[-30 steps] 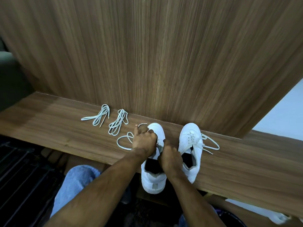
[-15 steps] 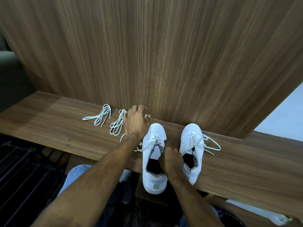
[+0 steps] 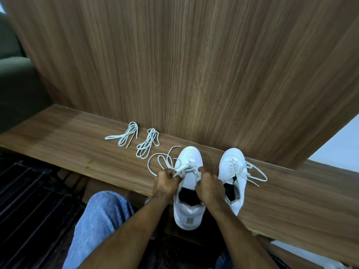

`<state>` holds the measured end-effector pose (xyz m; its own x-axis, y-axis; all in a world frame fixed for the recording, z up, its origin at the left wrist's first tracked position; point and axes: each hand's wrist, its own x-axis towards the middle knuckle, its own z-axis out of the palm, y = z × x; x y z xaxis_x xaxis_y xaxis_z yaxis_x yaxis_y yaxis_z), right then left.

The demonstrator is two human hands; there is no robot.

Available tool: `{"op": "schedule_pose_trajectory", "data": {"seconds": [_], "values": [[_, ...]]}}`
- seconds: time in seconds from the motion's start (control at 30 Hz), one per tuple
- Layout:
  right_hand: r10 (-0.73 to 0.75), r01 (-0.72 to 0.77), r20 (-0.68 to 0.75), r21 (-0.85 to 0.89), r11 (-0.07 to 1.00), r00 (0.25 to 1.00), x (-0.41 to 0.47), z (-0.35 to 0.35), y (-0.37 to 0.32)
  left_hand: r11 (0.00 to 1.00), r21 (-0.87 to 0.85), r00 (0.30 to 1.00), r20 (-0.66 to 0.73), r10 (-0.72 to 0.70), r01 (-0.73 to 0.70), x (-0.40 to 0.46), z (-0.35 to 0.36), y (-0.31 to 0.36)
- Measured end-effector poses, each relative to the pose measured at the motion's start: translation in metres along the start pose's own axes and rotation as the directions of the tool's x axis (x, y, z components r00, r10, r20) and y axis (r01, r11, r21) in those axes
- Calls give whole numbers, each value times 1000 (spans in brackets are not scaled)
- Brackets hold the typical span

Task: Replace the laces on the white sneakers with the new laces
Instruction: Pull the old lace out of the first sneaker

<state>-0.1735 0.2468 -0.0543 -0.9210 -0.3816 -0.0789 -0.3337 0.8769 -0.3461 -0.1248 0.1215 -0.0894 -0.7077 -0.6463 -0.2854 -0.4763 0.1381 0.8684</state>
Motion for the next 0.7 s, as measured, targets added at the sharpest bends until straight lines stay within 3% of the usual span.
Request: {"op": "schedule_pose_trajectory", "data": {"seconds": [0.23,0.33,0.4,0.43,0.5,0.53,0.6,0.7], "values": [[-170,176,44,-225,958,984,19,1,-14,997,74,1000,-22,-13,15,-3,3,-2],[-187,200,80,-226,953,979,25,11,-16,993,118,998,-55,27,-21,-6,6,-5],[-160,163,37,-93,982,986,31,14,-13,989,146,997,-71,38,-27,-7,7,-5],[-75,76,-11,86,993,997,36,13,-11,987,160,996,-81,36,-23,-7,7,-5],[207,-176,-8,496,851,978,44,0,-6,984,176,995,-96,40,-23,-7,9,-5],[298,-246,11,593,766,955,46,-5,-3,983,181,994,-100,44,-25,-8,10,-5],[296,-255,23,571,780,955,48,-11,3,980,195,993,-102,59,-38,-9,12,-4],[44,-29,-30,386,922,999,46,-12,3,980,197,992,-111,56,-33,-10,12,-4]]}}
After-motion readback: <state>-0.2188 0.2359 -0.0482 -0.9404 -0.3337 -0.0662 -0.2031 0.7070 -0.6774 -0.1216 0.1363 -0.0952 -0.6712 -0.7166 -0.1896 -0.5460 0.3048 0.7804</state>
